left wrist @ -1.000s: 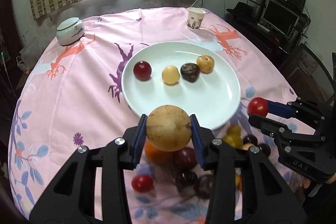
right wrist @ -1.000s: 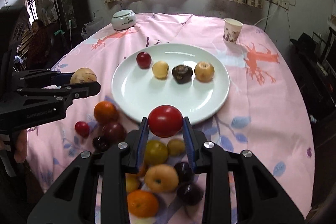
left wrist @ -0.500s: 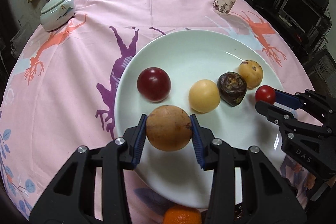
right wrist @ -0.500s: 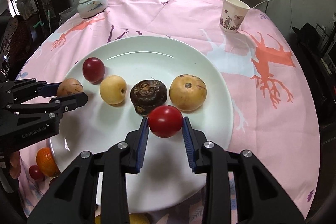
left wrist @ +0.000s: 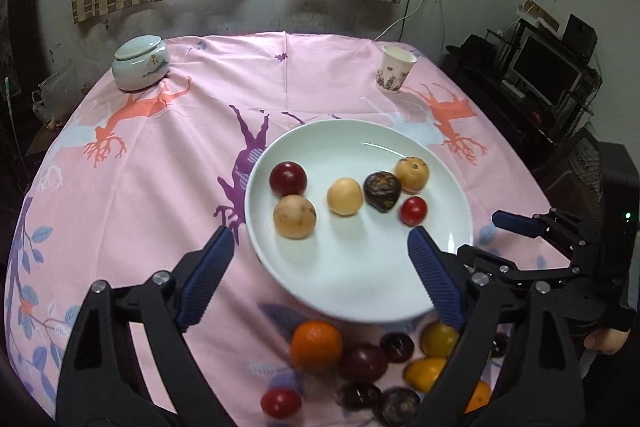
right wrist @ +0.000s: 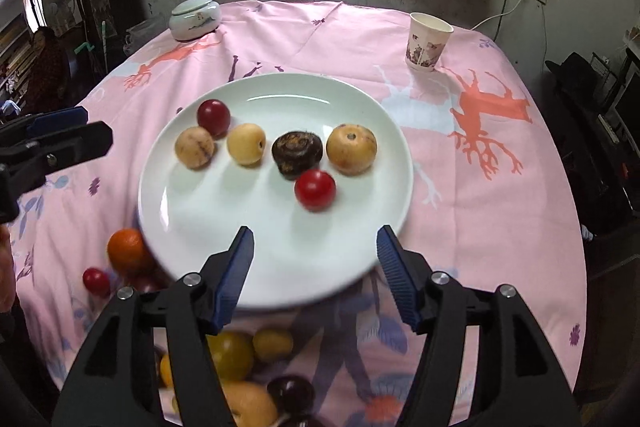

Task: Organize fruits
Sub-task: 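Grasp the orange mandarin with the right tool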

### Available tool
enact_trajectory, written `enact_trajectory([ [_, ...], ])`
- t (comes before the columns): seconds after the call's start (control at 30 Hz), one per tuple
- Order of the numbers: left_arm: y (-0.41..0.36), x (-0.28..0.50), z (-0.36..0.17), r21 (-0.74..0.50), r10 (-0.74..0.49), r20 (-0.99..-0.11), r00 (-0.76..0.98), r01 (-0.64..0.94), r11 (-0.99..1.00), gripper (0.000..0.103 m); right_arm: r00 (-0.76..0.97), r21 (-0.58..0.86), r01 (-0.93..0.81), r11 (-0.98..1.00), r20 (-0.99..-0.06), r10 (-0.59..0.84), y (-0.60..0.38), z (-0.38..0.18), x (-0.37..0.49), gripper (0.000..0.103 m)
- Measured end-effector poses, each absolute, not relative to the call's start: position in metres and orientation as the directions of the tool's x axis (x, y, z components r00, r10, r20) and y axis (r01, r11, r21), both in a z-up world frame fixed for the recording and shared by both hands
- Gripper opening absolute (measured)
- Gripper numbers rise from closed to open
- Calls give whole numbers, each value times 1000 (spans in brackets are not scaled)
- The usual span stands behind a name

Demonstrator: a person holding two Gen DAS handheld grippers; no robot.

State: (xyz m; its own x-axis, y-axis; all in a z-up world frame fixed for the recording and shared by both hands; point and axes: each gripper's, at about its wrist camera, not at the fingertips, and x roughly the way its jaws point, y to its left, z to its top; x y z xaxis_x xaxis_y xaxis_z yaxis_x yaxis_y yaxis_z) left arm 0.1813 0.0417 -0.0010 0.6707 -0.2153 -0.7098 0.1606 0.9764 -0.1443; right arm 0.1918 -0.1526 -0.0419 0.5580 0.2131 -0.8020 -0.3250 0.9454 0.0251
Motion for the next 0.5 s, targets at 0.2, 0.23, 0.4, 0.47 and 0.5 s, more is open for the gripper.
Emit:
enact_trajectory([
  [0.2,37,97,-18,-91,-195,-704,683,185,978,98,526,140,-290,947,-803,280,-178,-56,98,67],
  [0.23,38,86,-24,-79,-180,-707,684,177,981,98,521,168,-284,944,-800,299,-179,-60,83,67],
  [0.4,53,41,-53,-97,-158,-730,665,128,987,98,504,221,-263,939,-798,329,-171,-78,24,67],
  [0.47,60,31,-60,-100,-151,-745,650,115,988,98,503,201,-255,946,-808,307,-169,-84,15,67],
  [0.5,62,27,-61,-96,-143,-745,652,107,990,98,505,195,-253,948,-809,301,-170,-86,12,67],
])
